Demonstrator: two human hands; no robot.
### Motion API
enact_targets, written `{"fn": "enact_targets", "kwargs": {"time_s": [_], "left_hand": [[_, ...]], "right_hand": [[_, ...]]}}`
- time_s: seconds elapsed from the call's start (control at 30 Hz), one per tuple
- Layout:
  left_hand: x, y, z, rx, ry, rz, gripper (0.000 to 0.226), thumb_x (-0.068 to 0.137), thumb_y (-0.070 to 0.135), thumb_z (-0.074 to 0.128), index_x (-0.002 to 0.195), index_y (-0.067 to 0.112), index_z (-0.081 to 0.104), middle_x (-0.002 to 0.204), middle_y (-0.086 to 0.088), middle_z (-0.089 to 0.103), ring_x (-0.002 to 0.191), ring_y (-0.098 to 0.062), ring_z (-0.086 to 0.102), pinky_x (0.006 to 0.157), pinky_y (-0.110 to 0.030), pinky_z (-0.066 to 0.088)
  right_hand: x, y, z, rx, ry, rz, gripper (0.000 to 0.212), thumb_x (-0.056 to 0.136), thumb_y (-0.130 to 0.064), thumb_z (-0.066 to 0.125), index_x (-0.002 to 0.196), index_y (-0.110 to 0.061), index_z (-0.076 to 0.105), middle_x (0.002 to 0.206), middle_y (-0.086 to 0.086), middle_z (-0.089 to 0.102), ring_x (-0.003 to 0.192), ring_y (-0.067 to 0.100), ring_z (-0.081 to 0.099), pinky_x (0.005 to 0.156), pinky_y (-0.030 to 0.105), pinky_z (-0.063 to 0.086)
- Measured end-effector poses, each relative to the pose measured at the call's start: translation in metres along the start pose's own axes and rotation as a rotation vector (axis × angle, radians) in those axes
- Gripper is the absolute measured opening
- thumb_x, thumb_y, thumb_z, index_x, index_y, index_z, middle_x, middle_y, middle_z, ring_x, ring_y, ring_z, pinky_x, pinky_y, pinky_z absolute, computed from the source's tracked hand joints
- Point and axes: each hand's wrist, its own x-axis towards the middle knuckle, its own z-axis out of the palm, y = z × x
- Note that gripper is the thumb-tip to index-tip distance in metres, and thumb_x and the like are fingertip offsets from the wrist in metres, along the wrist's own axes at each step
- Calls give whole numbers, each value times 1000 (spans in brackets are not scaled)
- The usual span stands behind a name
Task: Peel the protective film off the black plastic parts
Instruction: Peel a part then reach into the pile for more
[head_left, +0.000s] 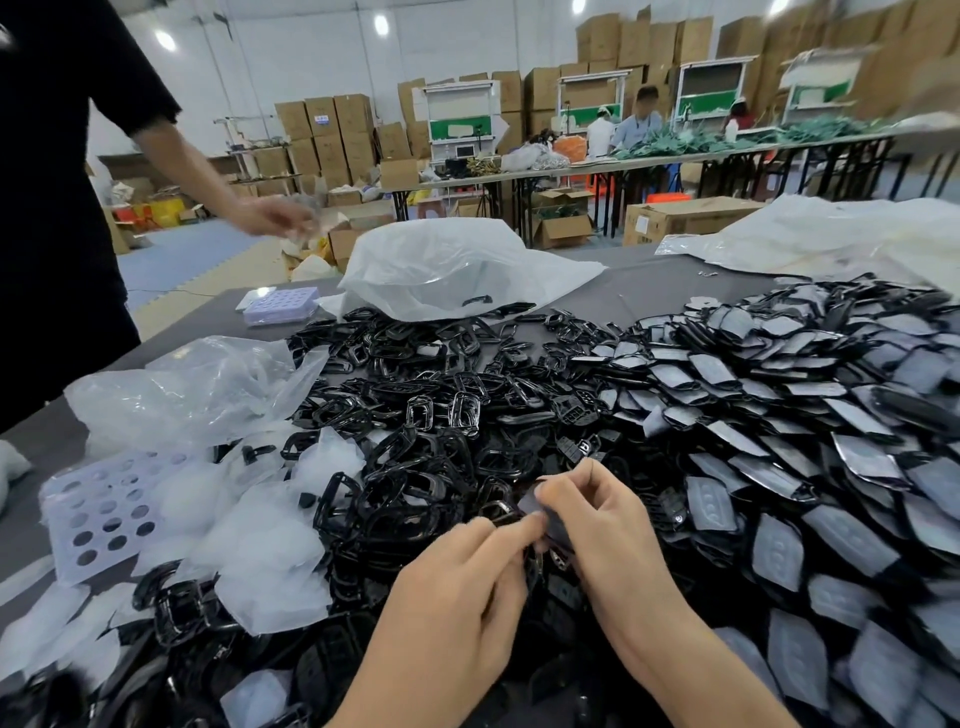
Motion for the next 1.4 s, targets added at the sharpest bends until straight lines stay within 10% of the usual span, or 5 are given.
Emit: {"fn": "enact_targets", "kwargs": {"time_s": [0.27,0.63,0.87,1.07,1.4], "left_hand": [[-2,12,7,-79,-27,-4,36,92,16,53,119,35,66,89,15,64,72,1,61,62,-17,51],[9,1,-3,-555,186,-598,19,95,21,62,93,39,70,80,8,72,72,-7,68,63,-20,54],[9,-14,-6,-487,224,-642,24,93,22,64,88,46,68,68,5,67,63,-12,61,60,-15,46],[7,-18,-9,-458,179,-594,18,92,27,64,91,44,68,74,0,66,68,-20,62,66,-30,50],[8,-13,-9,-530,274,-624,13,94,21,64,91,31,71,73,6,72,69,-3,67,64,-9,47]], "right_hand": [[1,-4,-4,128,-33,93,25,90,-4,62,70,-16,53,73,14,69,63,19,68,56,24,55],[-5,3,8,86,-231,41,6,82,-25,75,80,-20,72,83,2,74,73,17,72,64,24,58],[-4,2,-7,-719,-246,-248,36,89,-34,75,119,-49,64,106,-30,67,93,-5,65,83,12,47],[-4,-1,-13,-902,-278,-333,34,93,-34,70,125,-43,64,106,-45,57,94,-15,55,81,3,37],[-4,3,-2,-192,-253,-44,20,101,-18,60,106,-29,76,91,5,77,76,21,75,66,24,58]]}}
